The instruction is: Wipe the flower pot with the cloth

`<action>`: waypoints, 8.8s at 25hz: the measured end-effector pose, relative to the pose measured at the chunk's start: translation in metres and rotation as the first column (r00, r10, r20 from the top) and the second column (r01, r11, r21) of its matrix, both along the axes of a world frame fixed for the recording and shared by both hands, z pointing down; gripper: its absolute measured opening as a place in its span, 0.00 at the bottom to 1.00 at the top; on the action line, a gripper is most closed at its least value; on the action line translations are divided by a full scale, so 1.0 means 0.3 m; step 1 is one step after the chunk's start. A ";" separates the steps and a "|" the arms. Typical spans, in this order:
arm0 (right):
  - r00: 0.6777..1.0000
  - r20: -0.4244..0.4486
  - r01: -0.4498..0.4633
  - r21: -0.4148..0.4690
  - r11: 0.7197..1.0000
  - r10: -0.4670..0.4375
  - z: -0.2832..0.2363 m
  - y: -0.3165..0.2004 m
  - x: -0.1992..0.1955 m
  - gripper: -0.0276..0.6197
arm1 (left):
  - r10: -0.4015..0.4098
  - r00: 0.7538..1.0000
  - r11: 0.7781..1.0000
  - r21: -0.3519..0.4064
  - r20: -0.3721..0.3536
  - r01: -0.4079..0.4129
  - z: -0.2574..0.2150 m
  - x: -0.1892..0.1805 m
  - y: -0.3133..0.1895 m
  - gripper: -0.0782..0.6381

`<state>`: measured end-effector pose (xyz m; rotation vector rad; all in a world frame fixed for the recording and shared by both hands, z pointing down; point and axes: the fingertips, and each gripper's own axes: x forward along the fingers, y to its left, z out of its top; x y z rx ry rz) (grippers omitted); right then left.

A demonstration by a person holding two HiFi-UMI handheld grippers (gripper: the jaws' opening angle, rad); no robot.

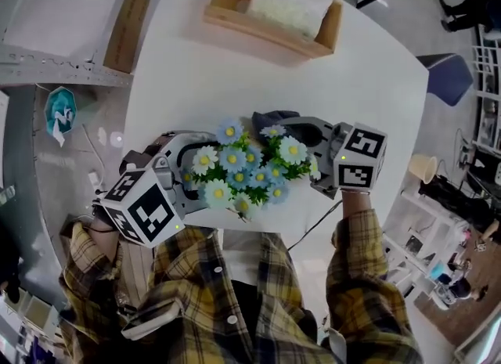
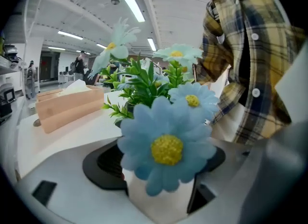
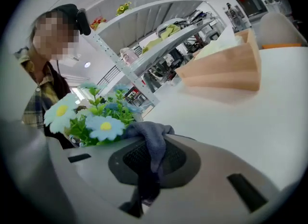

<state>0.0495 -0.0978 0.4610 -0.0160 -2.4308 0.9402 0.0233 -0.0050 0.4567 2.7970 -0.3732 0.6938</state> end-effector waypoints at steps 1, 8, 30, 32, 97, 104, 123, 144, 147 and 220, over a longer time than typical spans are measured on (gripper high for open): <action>0.999 0.005 0.041 -0.012 0.999 -0.041 0.001 0.002 -0.007 0.08 | 0.030 1.000 1.000 0.002 0.000 -0.030 -0.001 0.005 -0.002 0.66; 0.966 -0.013 0.257 -0.054 0.965 -0.258 0.022 0.029 -0.081 0.08 | 0.209 0.978 0.978 0.000 0.019 -0.209 0.008 0.024 -0.009 0.66; 0.916 -0.041 -0.398 0.044 0.916 0.400 0.002 0.059 0.104 0.08 | -0.521 0.851 0.827 -0.212 0.057 0.520 0.033 -0.056 0.235 0.66; 0.857 -0.044 -0.512 0.033 0.858 0.513 -0.001 0.090 0.145 0.08 | -0.555 0.831 0.804 -0.228 0.044 0.549 0.017 -0.039 0.243 0.66; 0.996 -0.059 0.054 -0.193 0.980 -0.066 0.048 0.064 -0.166 0.08 | 0.188 0.981 0.980 -0.081 0.050 -0.184 0.010 -0.080 0.096 0.69; 0.996 -0.051 -0.074 -0.178 0.981 0.066 0.046 0.046 -0.136 0.08 | -0.239 0.966 0.970 -0.072 -0.099 0.233 -0.045 -0.159 0.098 0.69; 0.843 -0.072 -0.536 -0.025 0.844 0.534 0.036 0.201 0.041 0.08 | -0.723 0.689 0.668 -0.210 0.042 0.714 0.017 -0.147 0.276 0.69; 0.887 -0.092 -0.458 -0.039 0.888 0.453 0.040 0.456 -0.014 0.08 | -0.676 0.737 0.732 -0.132 -0.019 0.668 -0.005 -0.195 0.223 0.70; 0.911 -0.098 -0.403 -0.019 0.915 0.400 0.036 0.436 -0.009 0.08 | -0.621 0.784 0.779 -0.124 -0.013 0.615 -0.007 -0.190 0.192 0.70; 0.990 0.118 -0.110 0.286 0.952 0.079 -0.248 -0.156 -0.064 0.08 | -0.499 0.865 0.864 -0.119 -0.062 0.490 -0.145 -0.255 -0.020 0.61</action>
